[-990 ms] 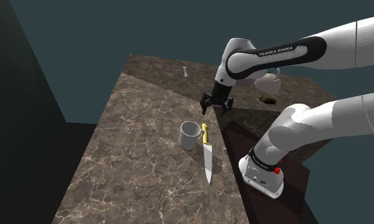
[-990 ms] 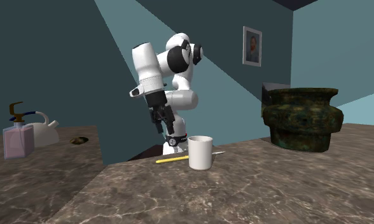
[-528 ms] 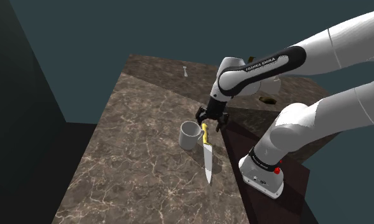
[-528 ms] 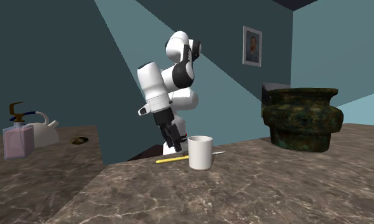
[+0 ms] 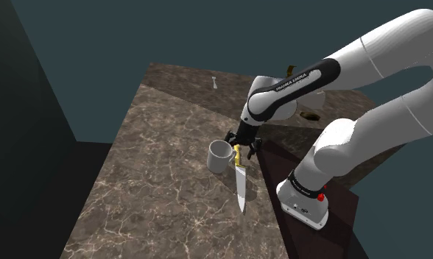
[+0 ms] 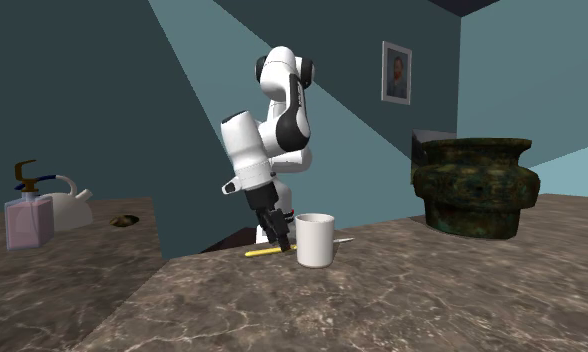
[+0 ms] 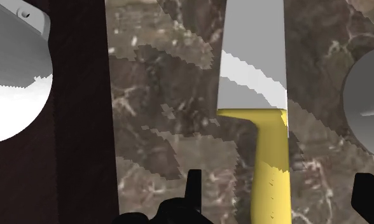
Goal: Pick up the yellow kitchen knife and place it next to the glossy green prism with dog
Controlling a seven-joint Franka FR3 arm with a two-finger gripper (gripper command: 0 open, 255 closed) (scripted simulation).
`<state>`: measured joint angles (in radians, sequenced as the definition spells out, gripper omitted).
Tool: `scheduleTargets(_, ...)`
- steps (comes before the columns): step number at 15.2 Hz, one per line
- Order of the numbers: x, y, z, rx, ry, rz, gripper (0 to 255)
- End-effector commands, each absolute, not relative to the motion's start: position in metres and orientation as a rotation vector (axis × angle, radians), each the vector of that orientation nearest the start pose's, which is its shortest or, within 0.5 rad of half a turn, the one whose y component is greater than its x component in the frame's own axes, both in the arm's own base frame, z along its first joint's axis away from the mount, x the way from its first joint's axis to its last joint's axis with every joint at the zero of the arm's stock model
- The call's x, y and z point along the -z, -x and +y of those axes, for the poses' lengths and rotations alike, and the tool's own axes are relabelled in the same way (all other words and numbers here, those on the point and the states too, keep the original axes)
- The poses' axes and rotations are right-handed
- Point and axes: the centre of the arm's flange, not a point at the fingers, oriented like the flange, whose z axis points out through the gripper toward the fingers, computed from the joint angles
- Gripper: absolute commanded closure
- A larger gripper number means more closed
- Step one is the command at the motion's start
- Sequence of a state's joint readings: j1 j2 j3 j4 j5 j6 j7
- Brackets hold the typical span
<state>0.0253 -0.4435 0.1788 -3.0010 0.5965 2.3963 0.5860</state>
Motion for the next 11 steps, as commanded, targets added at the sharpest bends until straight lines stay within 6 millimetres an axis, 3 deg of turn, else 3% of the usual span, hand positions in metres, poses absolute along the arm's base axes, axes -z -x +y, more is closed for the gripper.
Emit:
scheduleTargets(1,-0.2574,-0.2847,0.0527,-0.353,2.630,1.237,0)
scheduleTargets(5,-0.2574,-0.2848,0.0527,-0.353,2.630,1.237,0)
scheduleTargets(6,-0.2574,-0.2848,0.0527,-0.353,2.630,1.237,255)
scheduleTargets(11,-0.2573,-0.2849,0.0527,-0.353,2.630,1.237,255)
